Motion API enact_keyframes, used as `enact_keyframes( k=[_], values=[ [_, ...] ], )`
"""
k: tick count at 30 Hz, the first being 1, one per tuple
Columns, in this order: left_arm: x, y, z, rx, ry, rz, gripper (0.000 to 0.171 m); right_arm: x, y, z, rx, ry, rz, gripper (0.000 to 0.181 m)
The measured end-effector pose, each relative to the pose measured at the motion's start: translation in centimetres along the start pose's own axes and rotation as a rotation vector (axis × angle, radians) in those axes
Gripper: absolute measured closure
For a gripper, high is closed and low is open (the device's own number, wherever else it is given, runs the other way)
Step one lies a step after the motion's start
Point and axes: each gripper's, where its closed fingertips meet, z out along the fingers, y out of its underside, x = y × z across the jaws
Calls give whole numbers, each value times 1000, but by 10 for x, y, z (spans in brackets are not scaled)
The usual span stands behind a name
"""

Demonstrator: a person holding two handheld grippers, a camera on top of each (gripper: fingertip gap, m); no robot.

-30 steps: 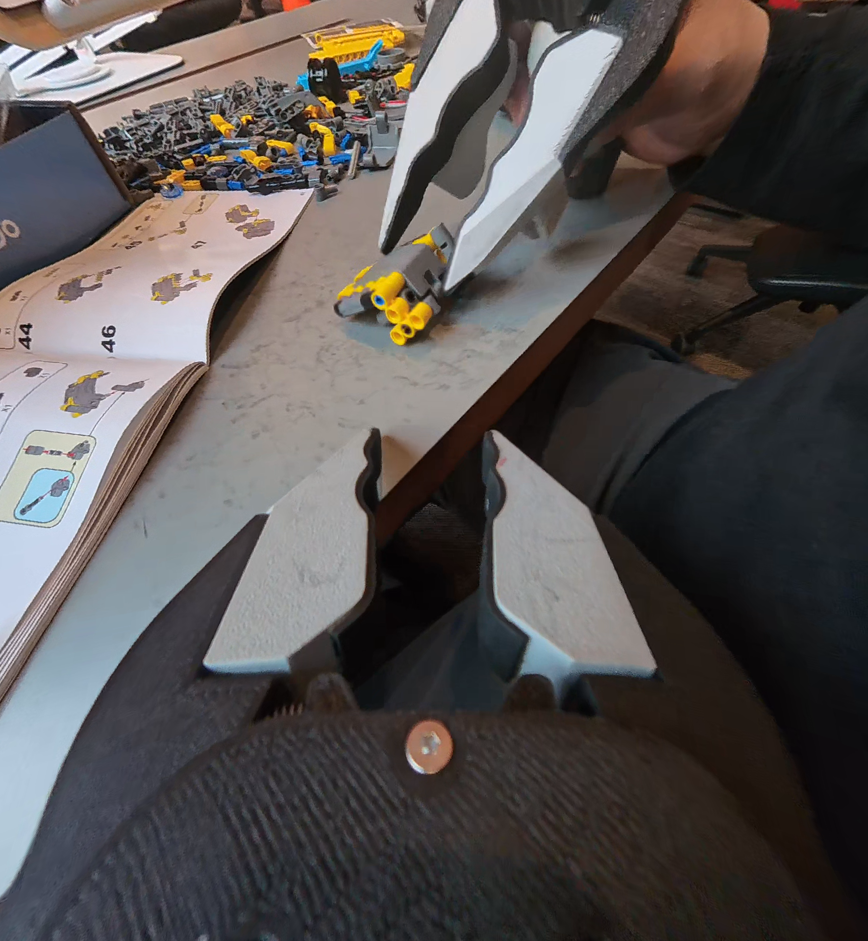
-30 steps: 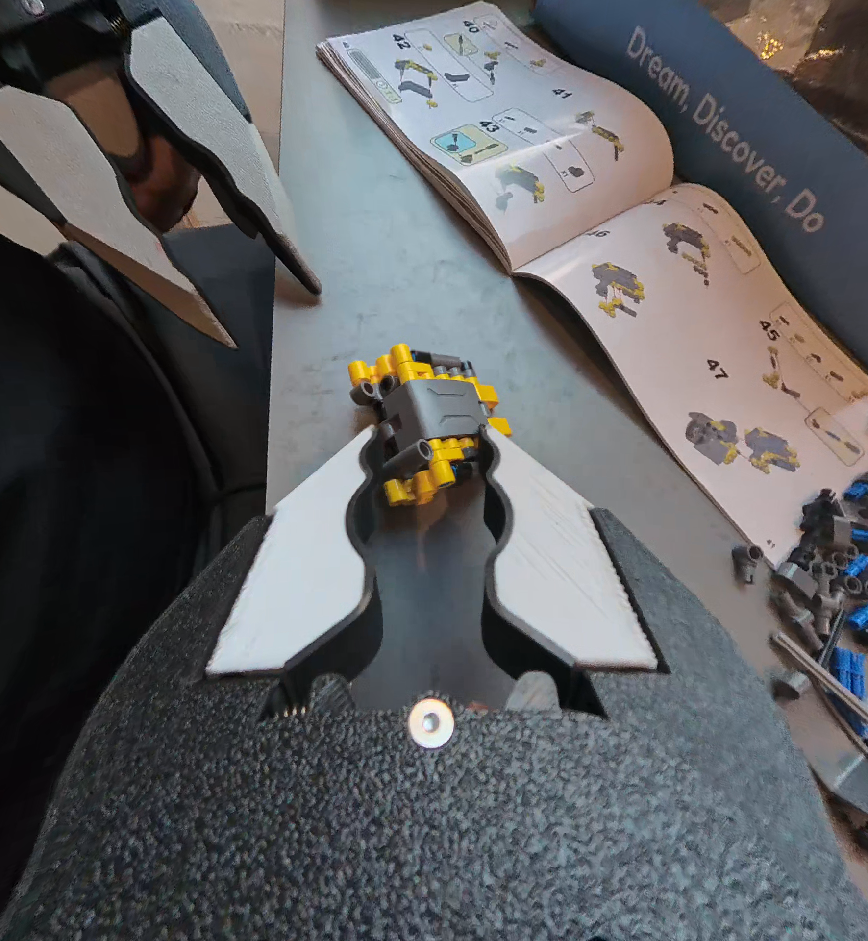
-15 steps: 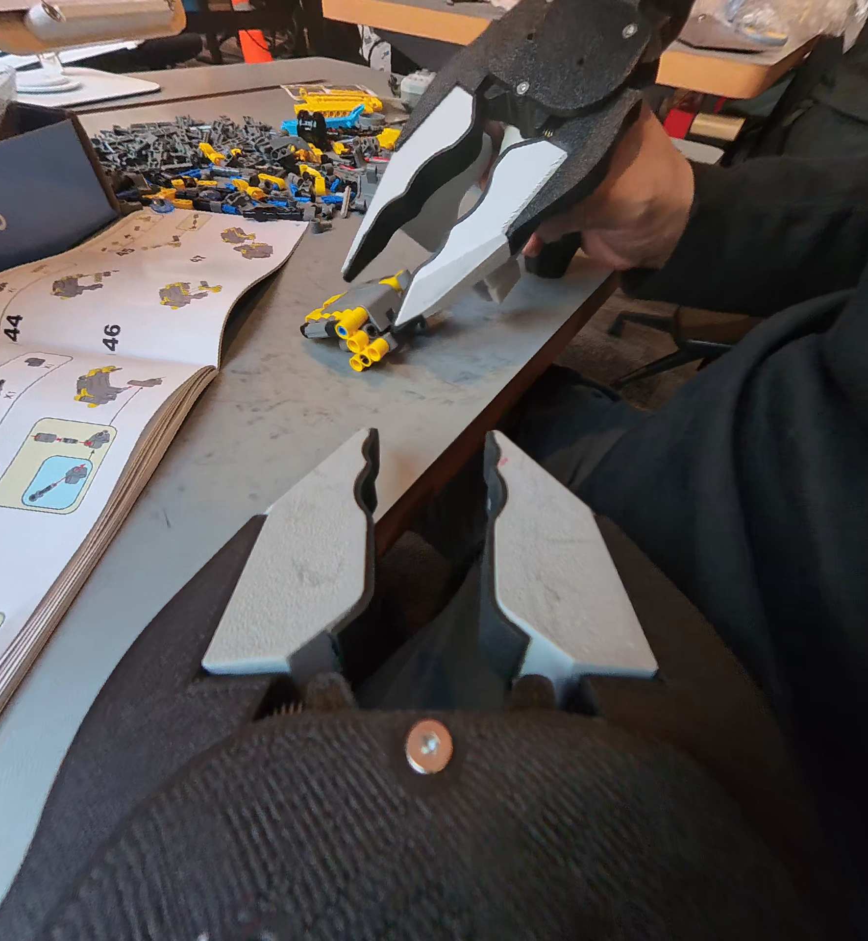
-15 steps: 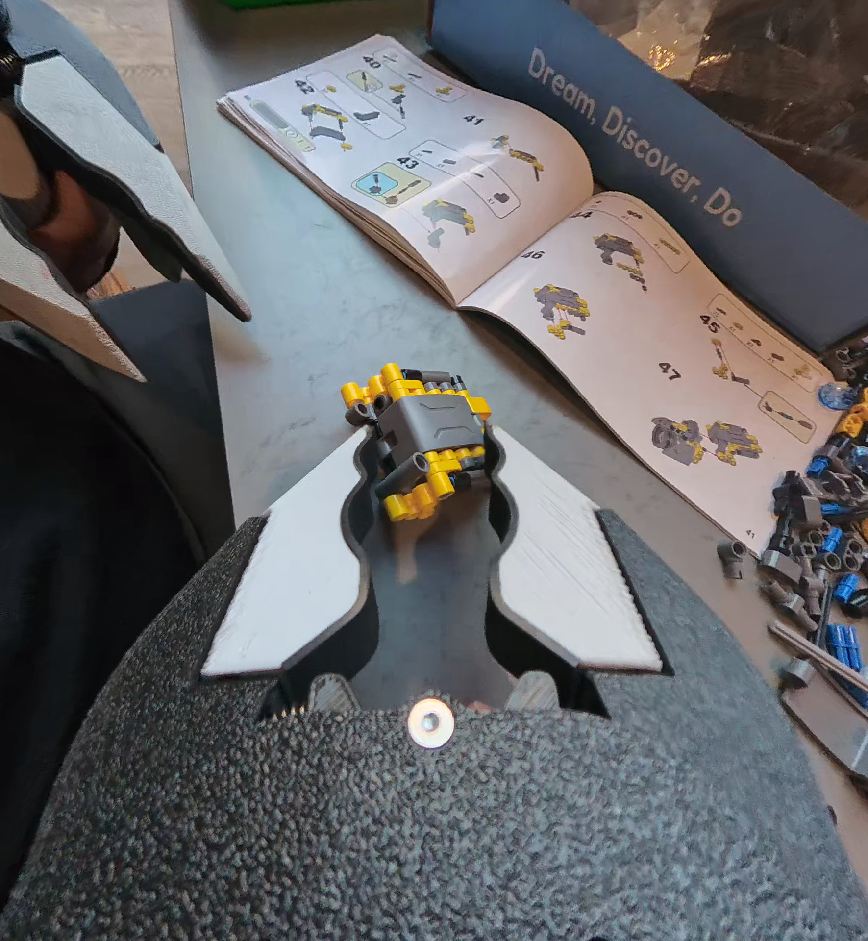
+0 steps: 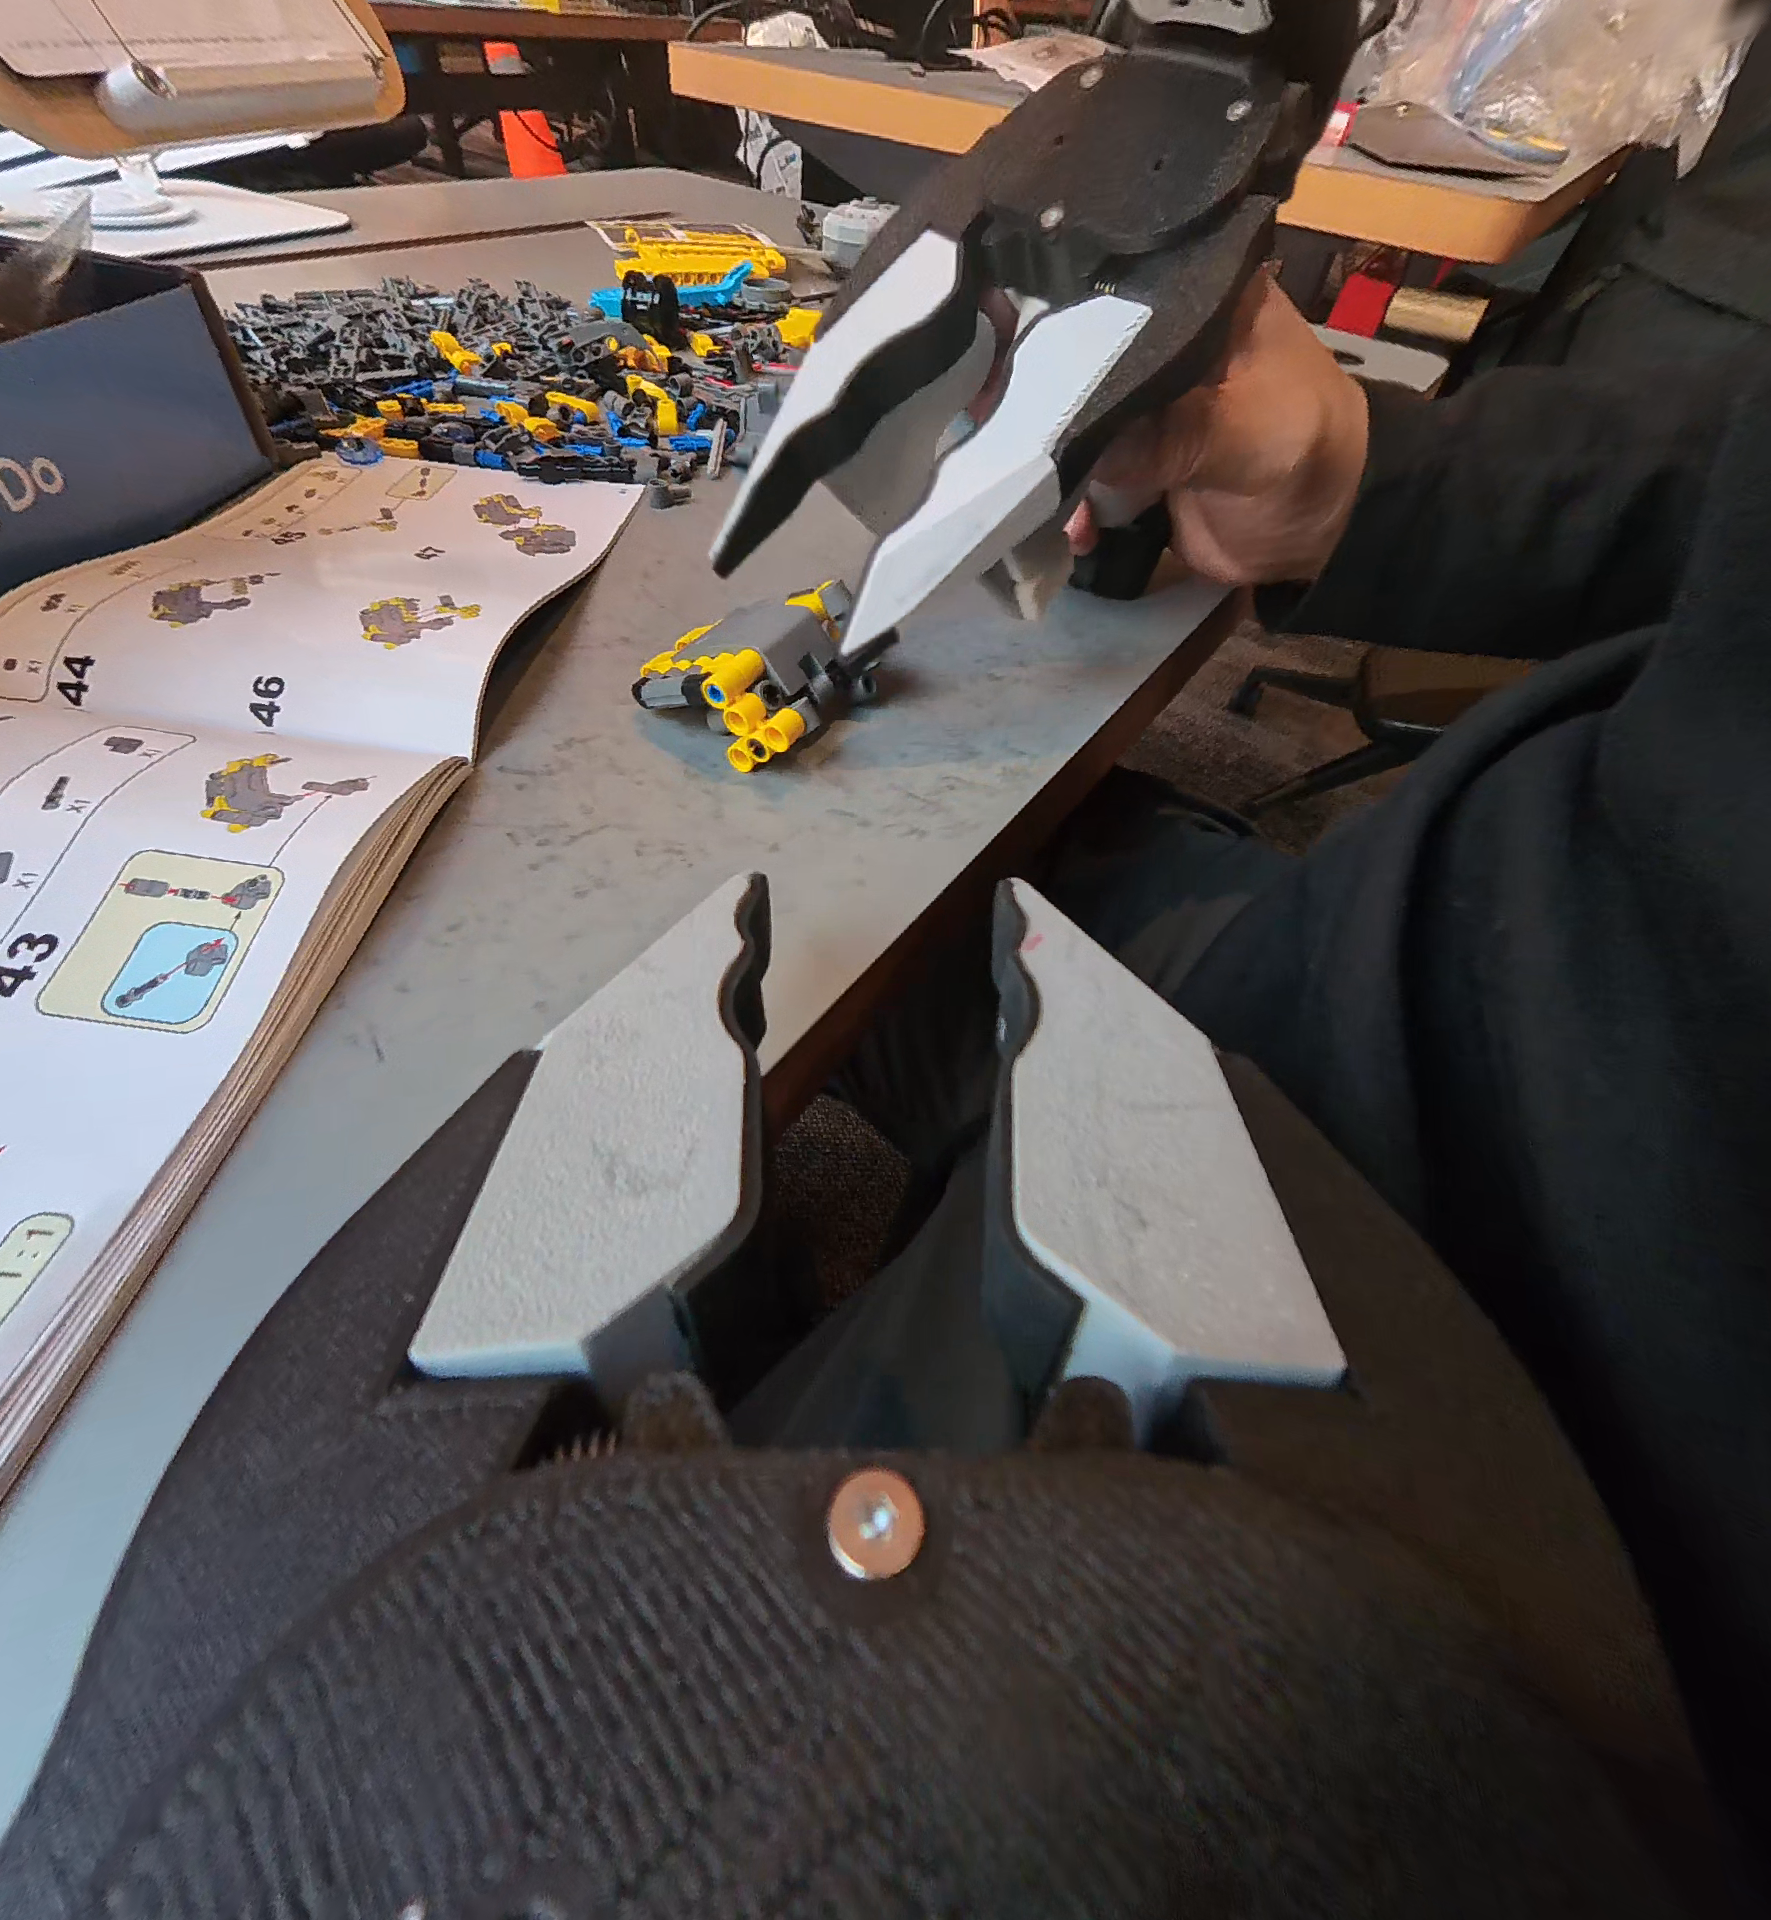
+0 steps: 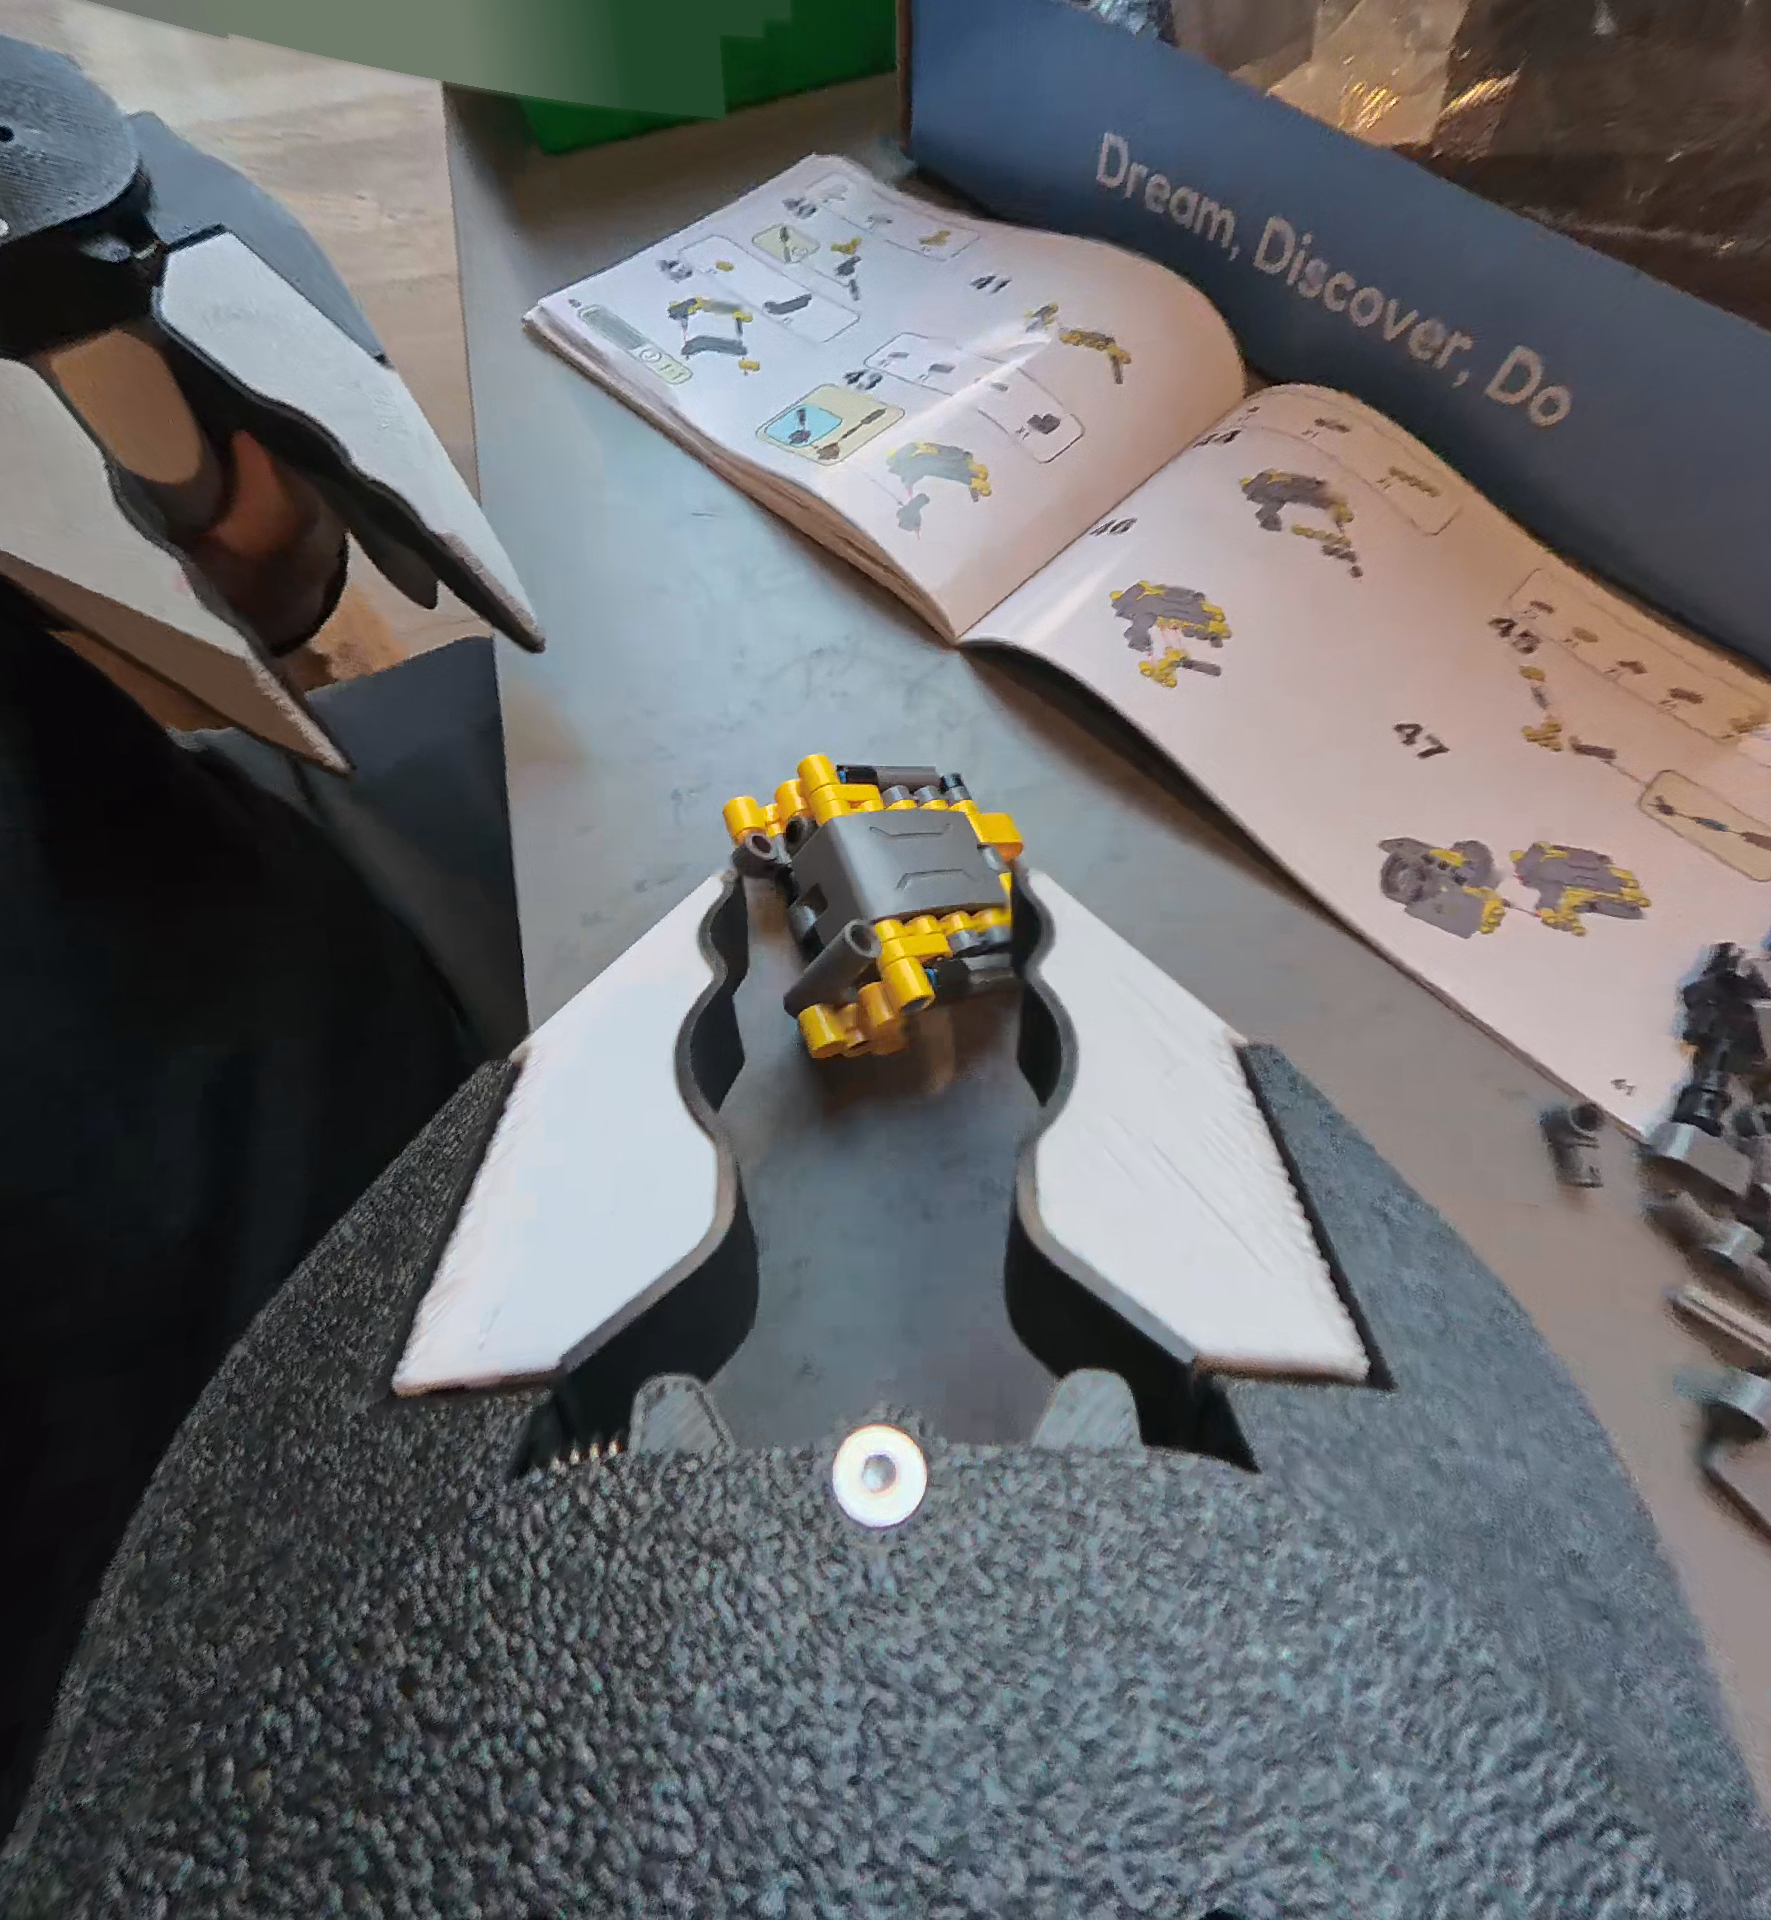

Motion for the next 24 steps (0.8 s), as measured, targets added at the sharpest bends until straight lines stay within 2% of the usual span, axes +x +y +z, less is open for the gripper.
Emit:
enact_keyframes(
  k=[3,6,10,15,19,24],
  values=[
    [-1,1,0,-2,0,-6,131,-8,8,3,-55,-55,20,128],
    [-2,1,0,0,-1,-8,131,-15,8,0,-45,-55,13,129],
    [-3,4,2,-5,5,-26,131,-11,0,-9,30,-3,15,129],
    [-3,4,4,-6,6,-23,132,-5,-10,-19,123,-38,88,133],
    [-5,5,5,-9,4,-27,132,7,-19,-29,207,5,107,133],
    [-4,5,6,-8,16,-38,132,6,-18,-27,197,8,100,129]
  ],
)
